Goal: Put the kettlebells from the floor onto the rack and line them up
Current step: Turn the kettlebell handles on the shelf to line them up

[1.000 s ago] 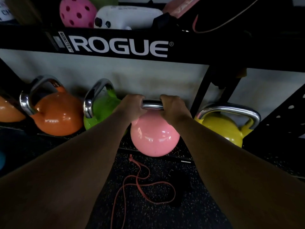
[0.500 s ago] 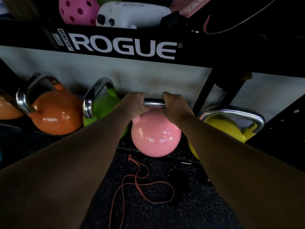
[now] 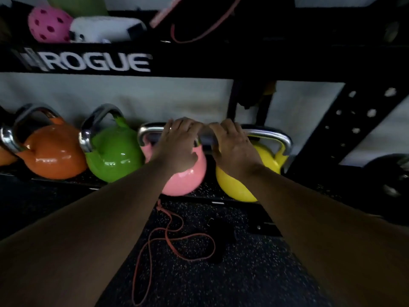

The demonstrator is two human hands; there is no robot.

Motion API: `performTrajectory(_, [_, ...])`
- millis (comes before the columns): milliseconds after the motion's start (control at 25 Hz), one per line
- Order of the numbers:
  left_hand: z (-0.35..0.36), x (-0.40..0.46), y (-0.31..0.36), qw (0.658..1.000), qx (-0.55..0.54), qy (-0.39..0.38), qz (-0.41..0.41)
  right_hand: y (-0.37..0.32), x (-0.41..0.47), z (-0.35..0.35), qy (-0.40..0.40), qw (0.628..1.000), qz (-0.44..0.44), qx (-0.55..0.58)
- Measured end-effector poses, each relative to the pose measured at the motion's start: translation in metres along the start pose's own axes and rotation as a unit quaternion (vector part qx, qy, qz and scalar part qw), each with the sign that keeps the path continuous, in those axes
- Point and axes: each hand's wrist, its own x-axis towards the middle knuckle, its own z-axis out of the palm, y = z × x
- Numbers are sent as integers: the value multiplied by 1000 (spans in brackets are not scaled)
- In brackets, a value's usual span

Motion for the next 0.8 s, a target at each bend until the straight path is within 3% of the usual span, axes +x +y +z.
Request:
performTrajectory(160, [7,-6,84,1000,-9,-12,22,68,-65,-48,-22,999,22,-40])
performTrajectory(560, [12,100,415,986,-95,-22,135,319,-238,-223,-65,973,131,-180])
performTrajectory(800, [49,164,503,982,-122,3,147,413,-248,-244,-40,960,214,-174])
